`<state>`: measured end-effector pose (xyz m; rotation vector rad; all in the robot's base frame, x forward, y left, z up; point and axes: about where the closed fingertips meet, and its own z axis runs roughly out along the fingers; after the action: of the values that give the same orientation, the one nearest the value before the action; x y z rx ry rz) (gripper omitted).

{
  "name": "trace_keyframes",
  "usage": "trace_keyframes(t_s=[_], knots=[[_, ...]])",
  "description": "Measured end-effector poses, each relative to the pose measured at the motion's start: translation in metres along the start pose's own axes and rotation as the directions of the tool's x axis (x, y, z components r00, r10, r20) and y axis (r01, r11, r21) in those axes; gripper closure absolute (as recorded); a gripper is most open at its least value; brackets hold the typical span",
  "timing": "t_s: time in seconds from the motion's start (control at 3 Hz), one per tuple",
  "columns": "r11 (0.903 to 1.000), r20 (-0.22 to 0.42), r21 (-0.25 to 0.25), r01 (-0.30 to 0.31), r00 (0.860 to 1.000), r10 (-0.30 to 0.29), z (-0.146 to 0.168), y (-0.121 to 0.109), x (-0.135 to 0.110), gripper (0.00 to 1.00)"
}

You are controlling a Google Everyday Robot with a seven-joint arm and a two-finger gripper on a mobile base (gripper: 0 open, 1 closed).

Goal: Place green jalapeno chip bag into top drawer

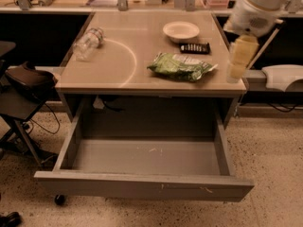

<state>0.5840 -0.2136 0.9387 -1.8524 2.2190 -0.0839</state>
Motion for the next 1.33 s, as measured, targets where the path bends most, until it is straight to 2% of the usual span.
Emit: trace_keyframes(t_s=[0.33, 0.67, 1.0, 1.33], knots=[[0.9980, -0.073, 0.046, 0.044, 0.996, -0.040, 0.042, -0.075, -0.037, 0.00], [0.9974, -0.120, 0.061, 0.040, 0.992, -0.032, 0.084, -0.119, -0.045, 0.00], [0.9964, -0.113, 0.076, 0.038, 0.993, -0.029, 0.093, -0.130, -0.048, 0.00], [0.9967, -0.089, 0.070, 0.042, 0.995, -0.035, 0.099, -0.128, -0.052, 0.00]])
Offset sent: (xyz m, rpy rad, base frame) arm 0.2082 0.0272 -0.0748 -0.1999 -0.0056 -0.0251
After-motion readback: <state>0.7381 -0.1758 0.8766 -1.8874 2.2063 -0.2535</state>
